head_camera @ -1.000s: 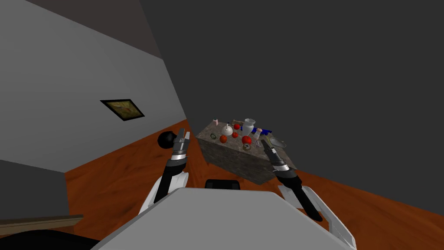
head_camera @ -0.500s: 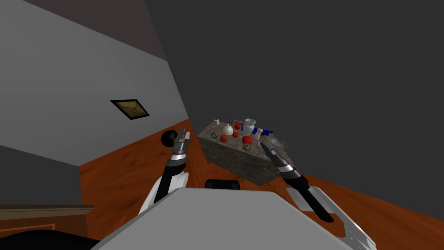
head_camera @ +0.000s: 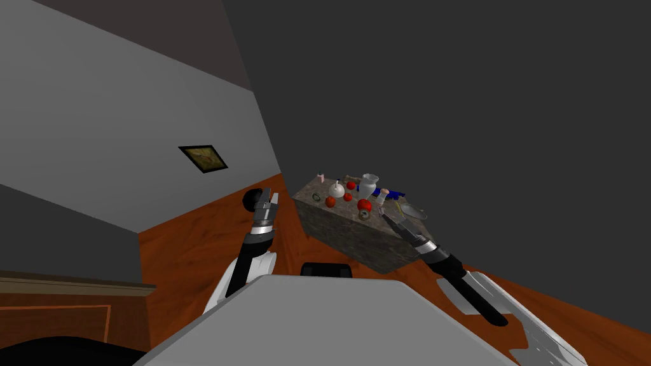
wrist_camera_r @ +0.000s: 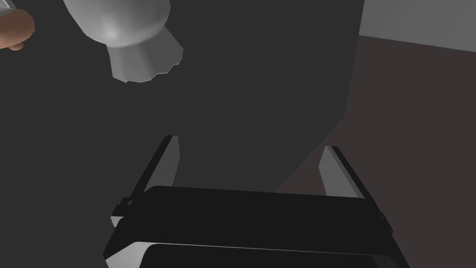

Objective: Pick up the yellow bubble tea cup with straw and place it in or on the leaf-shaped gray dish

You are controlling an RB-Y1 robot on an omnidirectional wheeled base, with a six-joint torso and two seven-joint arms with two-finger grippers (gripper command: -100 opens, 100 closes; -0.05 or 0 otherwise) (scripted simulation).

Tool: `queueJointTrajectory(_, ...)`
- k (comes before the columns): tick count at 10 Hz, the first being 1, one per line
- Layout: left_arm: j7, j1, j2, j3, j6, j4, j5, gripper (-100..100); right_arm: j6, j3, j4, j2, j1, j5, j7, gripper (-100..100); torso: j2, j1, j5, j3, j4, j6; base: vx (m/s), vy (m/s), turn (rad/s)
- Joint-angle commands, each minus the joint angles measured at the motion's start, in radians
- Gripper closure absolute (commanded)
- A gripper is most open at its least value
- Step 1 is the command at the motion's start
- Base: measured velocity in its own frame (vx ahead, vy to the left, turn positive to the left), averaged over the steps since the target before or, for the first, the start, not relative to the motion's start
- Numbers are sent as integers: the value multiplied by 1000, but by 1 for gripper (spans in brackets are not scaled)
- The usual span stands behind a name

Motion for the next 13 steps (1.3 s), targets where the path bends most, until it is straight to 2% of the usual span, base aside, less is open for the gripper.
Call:
queueJointTrajectory(1,0,0,0,0,0,0,0,0,-3,-12,40,-50,1,38,17,-100,0,0,0,0,0,0,-17,18,95)
queueJointTrajectory(2,0,0,0,0,0,0,0,0,-3,-12,40,-62,1,38,17,-100,0,1,0,0,0,0,-11,15,49)
queueJointTrajectory(3,0,0,0,0,0,0,0,0,-6,-21,76,-103,0,70,32,-100,0,1,0,0,0,0,-11,28,77)
queueJointTrajectory(4,0,0,0,0,0,0,0,0,-6,-21,76,-112,0,70,32,-100,0,1,0,0,0,0,-11,22,37)
queueJointTrajectory(5,0,0,0,0,0,0,0,0,-9,-28,114,-152,-3,102,47,-100,0,1,0,0,0,0,-15,34,84)
queueJointTrajectory(6,0,0,0,0,0,0,0,0,-9,-28,114,-163,-3,102,47,-100,0,2,0,0,0,0,-12,30,39)
queueJointTrajectory(7,0,0,0,0,0,0,0,0,-13,-33,151,-202,-6,133,61,-100,0,2,0,0,0,0,-12,47,79)
queueJointTrajectory(8,0,0,0,0,0,0,0,0,-13,-33,151,-213,-6,133,61,-100,0,3,0,0,0,0,-12,42,35)
queueJointTrajectory(9,0,0,0,0,0,0,0,0,-17,-35,189,-250,-11,162,75,-100,0,2,1,0,0,0,-3,52,71)
queueJointTrajectory(10,0,0,0,0,0,0,0,0,-17,-35,189,-262,-11,162,75,-100,-1,3,1,-1,0,0,-3,48,37)
queueJointTrajectory(11,0,0,0,0,0,0,0,0,-20,-36,227,-302,-16,191,89,-100,-1,3,1,-1,0,0,-8,62,64)
queueJointTrajectory(12,0,0,0,0,0,0,0,0,-20,-36,227,-311,-16,191,89,-100,-1,4,1,0,0,0,-11,53,34)
queueJointTrajectory(13,0,0,0,0,0,0,0,0,-24,-34,265,-351,-22,218,102,-100,0,3,1,0,0,0,-10,73,56)
